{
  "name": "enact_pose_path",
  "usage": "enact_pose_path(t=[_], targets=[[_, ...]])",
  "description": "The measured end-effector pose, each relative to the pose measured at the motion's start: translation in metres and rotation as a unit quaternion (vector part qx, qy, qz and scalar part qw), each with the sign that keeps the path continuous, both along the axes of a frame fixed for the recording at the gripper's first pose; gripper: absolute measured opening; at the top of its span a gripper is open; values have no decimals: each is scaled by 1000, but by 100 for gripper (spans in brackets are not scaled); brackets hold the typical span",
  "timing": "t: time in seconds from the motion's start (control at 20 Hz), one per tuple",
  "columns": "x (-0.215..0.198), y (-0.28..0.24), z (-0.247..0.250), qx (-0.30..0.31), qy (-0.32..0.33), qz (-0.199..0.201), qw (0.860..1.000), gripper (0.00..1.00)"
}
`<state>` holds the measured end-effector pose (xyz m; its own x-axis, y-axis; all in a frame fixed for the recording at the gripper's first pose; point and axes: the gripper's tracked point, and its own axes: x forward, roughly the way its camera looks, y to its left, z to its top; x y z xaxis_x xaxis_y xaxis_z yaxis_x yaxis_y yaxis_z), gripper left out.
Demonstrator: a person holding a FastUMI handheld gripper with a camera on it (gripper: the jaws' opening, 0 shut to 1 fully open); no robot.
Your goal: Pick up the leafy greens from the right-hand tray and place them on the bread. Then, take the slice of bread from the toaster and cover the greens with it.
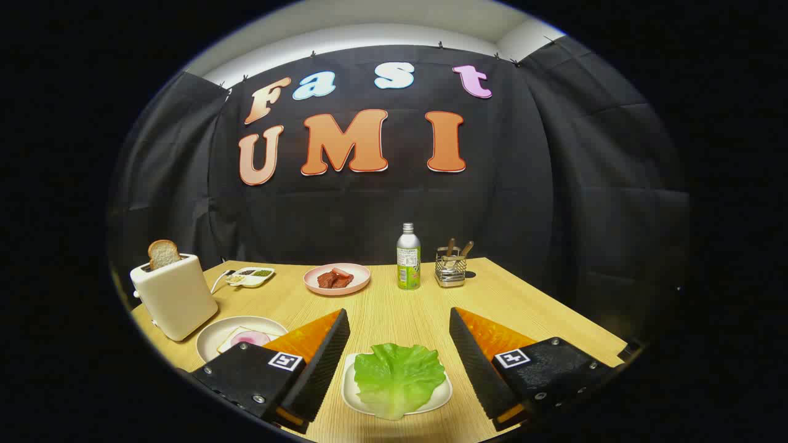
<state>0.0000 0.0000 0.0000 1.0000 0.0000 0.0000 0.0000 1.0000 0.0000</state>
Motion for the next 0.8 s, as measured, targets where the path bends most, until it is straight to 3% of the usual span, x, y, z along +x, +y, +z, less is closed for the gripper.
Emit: enact_pose_path(t=[0.8], targets=[[3,-1,2,-3,3,-2,1000,98]])
